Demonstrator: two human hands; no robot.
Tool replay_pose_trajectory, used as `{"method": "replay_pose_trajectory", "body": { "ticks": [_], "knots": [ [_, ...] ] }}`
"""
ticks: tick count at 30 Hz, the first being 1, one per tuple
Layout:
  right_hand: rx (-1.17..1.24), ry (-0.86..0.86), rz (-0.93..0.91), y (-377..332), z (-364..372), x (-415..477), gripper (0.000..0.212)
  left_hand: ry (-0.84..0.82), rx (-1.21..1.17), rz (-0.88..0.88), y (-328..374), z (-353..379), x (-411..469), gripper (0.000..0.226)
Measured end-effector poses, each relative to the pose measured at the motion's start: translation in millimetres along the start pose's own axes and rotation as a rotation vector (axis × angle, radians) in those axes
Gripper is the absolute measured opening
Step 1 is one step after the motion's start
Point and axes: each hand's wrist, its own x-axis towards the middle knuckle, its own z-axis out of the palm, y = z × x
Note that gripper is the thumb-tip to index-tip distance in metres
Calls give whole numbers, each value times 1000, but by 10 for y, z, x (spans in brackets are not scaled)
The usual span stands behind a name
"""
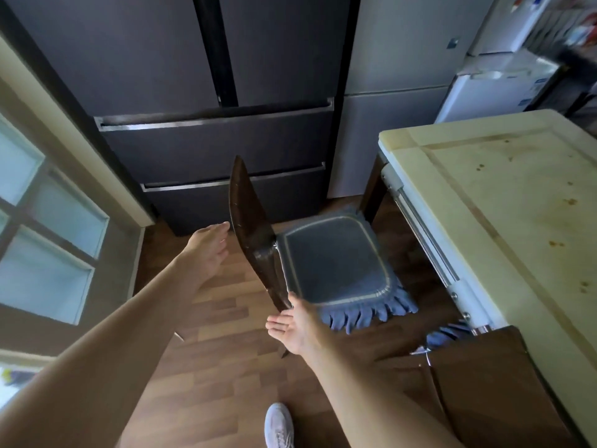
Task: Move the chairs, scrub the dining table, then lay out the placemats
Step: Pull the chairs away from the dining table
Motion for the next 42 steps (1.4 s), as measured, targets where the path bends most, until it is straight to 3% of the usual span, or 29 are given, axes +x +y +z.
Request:
{"method": "replay_pose_trajectory", "body": {
  "ticks": [2, 5, 7, 13, 17, 24, 42],
  "knots": [
    [56, 18, 20, 8, 123, 181, 67, -8, 25, -5, 62, -12, 202, 12],
    [138, 37, 42, 15, 254, 357, 47, -49, 44, -17, 100, -5, 467, 5],
    [207, 35, 59, 6, 304, 437, 35, -93, 66, -23, 106, 36, 568, 12],
    [474, 98, 110, -68, 380, 696, 24, -161, 194, 0, 112, 132, 844, 45],
    [634, 70, 87, -33, 381, 805, 14, -100, 249, 22, 118, 233, 933, 56],
    [710, 76, 48, -196, 186, 728, 13, -79, 196, 34, 75, 488, 861, 61],
    [741, 142, -67, -1302, -980, 465, 21, -217, 277, 59, -95, 2136, 678, 52]
  ]
}}
